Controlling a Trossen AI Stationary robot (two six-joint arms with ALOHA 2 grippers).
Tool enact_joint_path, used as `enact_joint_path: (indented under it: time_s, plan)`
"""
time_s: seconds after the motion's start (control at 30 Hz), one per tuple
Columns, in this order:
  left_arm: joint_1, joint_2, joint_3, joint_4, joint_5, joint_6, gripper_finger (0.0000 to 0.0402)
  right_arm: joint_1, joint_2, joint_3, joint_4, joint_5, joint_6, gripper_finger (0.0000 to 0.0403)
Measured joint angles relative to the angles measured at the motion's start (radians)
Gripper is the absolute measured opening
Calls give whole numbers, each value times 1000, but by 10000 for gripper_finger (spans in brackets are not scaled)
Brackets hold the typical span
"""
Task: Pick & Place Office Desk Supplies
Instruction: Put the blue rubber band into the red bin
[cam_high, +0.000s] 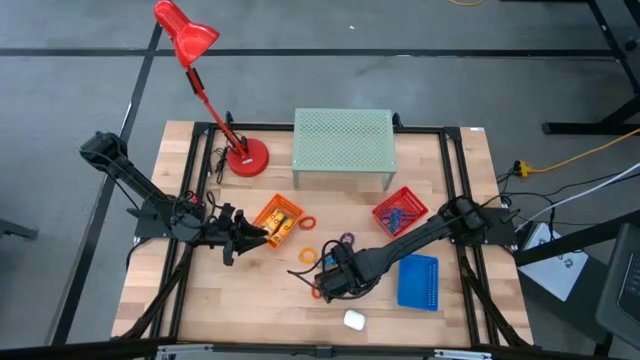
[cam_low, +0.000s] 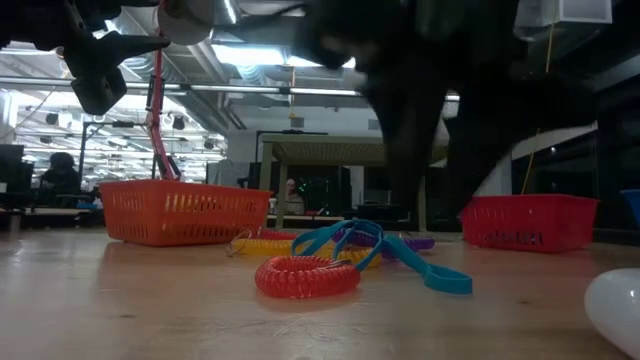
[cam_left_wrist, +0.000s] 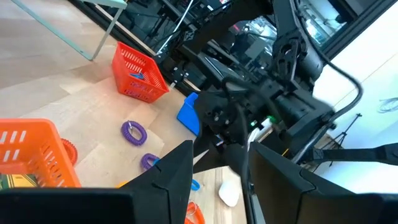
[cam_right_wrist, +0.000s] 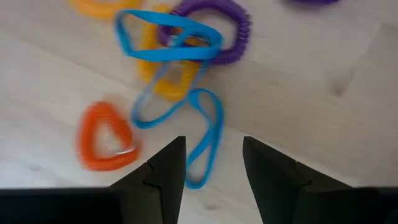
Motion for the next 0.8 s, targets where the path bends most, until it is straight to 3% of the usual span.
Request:
enact_joint_path:
  time_s: [0.6,0.8]
  plan:
    - [0,0,0,-3,14,0,152,-5,12,-7,-20,-2,6,162]
    - [0,0,0,-3,22,-1,152,-5,11,-64,55,0,32,162]
